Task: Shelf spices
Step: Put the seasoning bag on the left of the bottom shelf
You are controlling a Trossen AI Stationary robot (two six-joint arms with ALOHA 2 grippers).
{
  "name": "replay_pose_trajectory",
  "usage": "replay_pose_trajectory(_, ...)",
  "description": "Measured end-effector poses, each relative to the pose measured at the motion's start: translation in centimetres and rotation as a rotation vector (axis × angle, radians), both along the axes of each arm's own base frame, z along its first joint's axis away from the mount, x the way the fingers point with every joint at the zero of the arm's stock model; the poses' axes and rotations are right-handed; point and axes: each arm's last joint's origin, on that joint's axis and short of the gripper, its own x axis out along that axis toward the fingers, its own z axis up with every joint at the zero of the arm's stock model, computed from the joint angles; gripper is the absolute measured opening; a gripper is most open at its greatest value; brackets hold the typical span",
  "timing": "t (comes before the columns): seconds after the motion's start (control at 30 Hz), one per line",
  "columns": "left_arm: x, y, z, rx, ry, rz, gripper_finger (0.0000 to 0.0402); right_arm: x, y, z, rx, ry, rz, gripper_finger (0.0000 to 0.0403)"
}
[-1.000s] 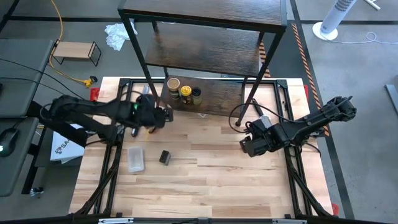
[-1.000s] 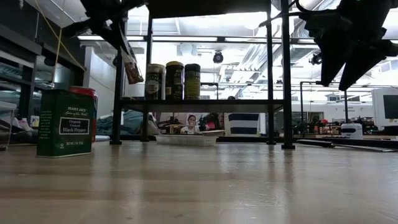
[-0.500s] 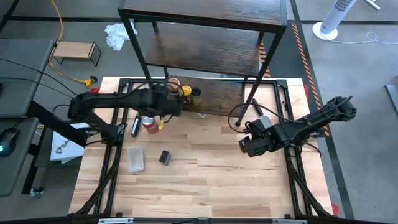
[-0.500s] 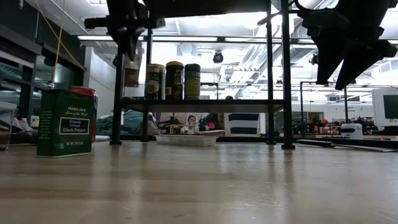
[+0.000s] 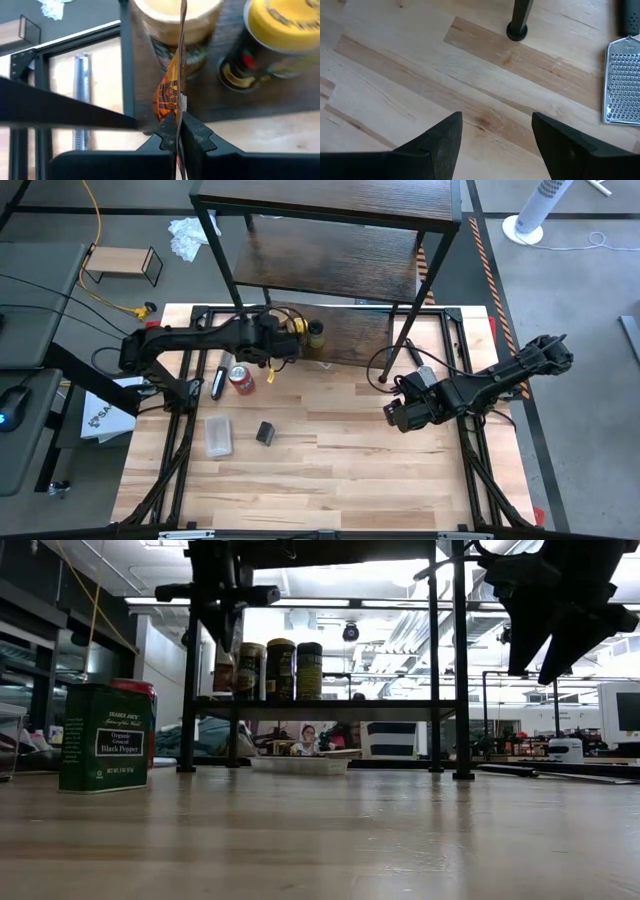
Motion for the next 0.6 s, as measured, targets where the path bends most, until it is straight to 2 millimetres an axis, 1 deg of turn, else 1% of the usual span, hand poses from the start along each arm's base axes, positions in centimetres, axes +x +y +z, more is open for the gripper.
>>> replay_pose_trajectory(0.1, -0.3, 0.8, 0.1, 0.01, 0.006, 0.027, 0.0, 0.0, 0.0, 0.0, 0.002, -0.004, -0.001, 0.0236)
replay_pose_trajectory(0.23, -0.1, 1.9, -0.5, -0.055, 0.035, 0.018, 0.0, 0.2, 0.1, 0.0, 0.008, -0.019, -0.001, 0.0236)
replay_pose_trajectory(0.3, 0.0, 2.1, -0.9, -0.061, 0.058, 0.017, 0.0, 0.2, 0.1, 0.0, 0.01, -0.023, -0.001, 0.0236)
replay_pose_trajectory(0.4, 0.1, 2.5, -0.9, -0.06, 0.034, 0.049, 0.0003, 0.3, 0.1, 0.0, 0.012, -0.028, -0.001, 0.0236)
replay_pose_trajectory(0.6, 0.1, 2.6, -0.9, -0.027, 0.027, 0.062, 0.0029, 0.4, 0.2, 0.1, 0.017, -0.041, -0.001, 0.0236)
